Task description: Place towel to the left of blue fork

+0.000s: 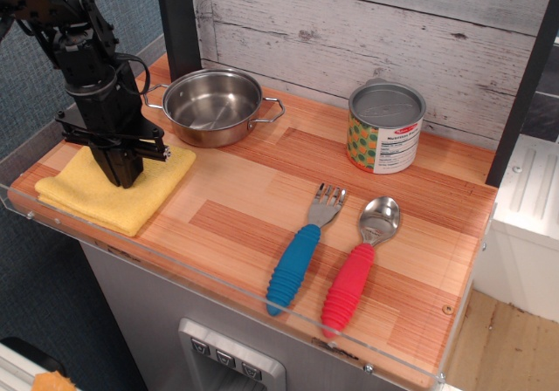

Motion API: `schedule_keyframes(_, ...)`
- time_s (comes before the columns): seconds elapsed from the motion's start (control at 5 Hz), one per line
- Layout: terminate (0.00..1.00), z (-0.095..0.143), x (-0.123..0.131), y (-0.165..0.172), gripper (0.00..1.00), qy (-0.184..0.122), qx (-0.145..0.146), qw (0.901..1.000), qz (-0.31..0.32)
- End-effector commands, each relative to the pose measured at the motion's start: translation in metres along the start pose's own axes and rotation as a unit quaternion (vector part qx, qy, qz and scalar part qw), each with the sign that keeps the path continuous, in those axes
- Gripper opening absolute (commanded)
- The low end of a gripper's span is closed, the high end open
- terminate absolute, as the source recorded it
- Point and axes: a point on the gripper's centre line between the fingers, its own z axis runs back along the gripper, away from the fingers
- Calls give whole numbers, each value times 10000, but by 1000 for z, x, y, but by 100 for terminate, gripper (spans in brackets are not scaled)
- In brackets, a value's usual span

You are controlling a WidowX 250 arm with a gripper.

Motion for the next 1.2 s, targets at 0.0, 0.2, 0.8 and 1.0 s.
schedule_keyframes(0.0,0,13,-1,-26,0,-483,-435,9974,305)
schedule_keyframes(0.2,0,11,-4,-40,0,-387,-445,9982,52)
schedule_keyframes(0.8,0,5,-2,-72,0,-138,-517,9978,-395)
schedule_keyframes(1.0,0,4,0,-84,0,-157,-510,9974,-485)
